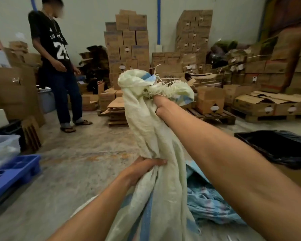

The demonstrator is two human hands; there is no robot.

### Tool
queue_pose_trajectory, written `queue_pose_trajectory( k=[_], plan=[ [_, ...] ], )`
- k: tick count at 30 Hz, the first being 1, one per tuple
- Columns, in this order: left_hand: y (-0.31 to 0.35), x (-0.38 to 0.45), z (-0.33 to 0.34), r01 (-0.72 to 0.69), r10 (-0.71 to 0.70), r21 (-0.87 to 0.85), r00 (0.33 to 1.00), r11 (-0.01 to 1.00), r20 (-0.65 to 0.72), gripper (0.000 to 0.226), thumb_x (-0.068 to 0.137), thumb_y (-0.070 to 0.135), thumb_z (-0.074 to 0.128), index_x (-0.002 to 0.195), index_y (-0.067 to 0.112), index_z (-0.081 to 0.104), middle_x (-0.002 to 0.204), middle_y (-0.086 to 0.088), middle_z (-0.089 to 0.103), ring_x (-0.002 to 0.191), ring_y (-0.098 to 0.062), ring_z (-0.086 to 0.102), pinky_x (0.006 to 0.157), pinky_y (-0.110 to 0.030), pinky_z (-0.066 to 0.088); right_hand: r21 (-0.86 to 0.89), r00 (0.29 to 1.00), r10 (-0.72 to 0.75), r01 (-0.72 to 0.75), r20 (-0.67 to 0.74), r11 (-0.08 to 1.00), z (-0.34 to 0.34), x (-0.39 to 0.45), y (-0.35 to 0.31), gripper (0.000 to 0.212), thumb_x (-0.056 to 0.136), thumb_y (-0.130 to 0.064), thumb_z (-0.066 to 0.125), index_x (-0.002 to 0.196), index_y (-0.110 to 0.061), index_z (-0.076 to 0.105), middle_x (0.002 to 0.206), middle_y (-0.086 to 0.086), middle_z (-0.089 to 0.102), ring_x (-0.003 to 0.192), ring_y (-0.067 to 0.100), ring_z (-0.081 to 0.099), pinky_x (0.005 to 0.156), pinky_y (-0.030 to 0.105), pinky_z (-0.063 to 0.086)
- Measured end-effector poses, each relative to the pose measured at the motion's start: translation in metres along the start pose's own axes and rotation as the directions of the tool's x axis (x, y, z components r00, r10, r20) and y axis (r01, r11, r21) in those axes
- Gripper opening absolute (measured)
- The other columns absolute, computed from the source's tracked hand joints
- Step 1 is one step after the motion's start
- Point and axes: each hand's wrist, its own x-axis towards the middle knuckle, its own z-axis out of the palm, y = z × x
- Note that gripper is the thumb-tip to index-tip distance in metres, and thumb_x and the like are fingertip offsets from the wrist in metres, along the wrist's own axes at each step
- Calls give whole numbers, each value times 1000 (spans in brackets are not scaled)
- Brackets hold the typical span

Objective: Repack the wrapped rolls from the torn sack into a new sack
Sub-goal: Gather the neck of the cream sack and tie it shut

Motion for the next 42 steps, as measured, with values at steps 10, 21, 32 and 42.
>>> queue_pose_trajectory(
  k=[10,21,32,42],
  plan=[
    [-15,14,4,-45,-114,-363,907,931,-406,21,102,11,44,117,4,57,104,-10,63,93,-24,58,58,-20,46,-679,914,333,-94,231,728,-115,-78,110,123,58,-78,69,155,-20,20,160,3,24,145,24,28,116,52,27],
    [-11,97,2,-65,-81,-340,913,938,-399,92,37,52,83,117,10,66,105,-7,74,95,-28,70,97,-43,52,-297,977,121,-65,176,953,-103,-116,246,43,76,-21,84,111,-32,60,112,-8,71,103,8,67,86,22,55],
    [39,98,-24,163,-140,306,986,938,-96,71,69,74,67,117,23,61,110,0,71,101,-21,67,93,-39,51,-240,933,334,-297,134,924,-104,-126,239,86,63,-56,82,136,-21,53,131,-11,60,116,7,55,103,26,38],
    [-34,43,-49,355,-509,692,860,629,22,118,55,91,44,149,20,31,157,-4,30,144,-28,30,117,-50,22,-43,853,476,-495,-213,868,-107,-79,258,47,82,-37,69,121,-10,65,110,11,72,94,28,70,62,29,53]
  ],
)
